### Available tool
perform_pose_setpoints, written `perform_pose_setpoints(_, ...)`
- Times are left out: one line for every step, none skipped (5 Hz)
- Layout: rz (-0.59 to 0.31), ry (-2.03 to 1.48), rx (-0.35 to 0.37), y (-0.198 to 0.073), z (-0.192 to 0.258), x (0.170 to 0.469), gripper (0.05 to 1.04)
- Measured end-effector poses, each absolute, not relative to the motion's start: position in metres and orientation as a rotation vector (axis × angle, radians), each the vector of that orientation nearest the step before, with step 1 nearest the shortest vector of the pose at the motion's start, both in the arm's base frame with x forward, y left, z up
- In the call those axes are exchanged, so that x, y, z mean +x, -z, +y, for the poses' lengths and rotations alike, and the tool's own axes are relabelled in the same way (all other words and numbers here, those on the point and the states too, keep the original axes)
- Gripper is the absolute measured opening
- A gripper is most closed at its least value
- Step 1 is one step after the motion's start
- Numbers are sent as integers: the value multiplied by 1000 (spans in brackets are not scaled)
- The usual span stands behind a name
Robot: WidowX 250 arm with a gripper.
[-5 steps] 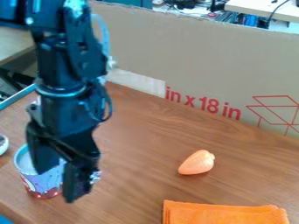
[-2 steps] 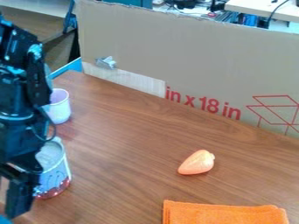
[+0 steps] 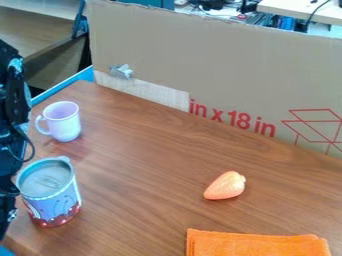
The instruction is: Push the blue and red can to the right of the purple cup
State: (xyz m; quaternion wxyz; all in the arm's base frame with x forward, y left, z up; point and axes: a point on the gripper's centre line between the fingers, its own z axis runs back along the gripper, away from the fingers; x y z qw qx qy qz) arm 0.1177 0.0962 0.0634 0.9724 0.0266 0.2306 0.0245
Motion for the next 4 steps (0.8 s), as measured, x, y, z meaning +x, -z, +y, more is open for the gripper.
perform_pose_setpoints(333,42,65,-50,98,135,996)
perform_pose_setpoints(283,186,25,-33,78,151,996)
perform_pose_setpoints(204,262,1,-27,62,170,996)
perform_pose_setpoints(156,247,-17,-28,66,205,999)
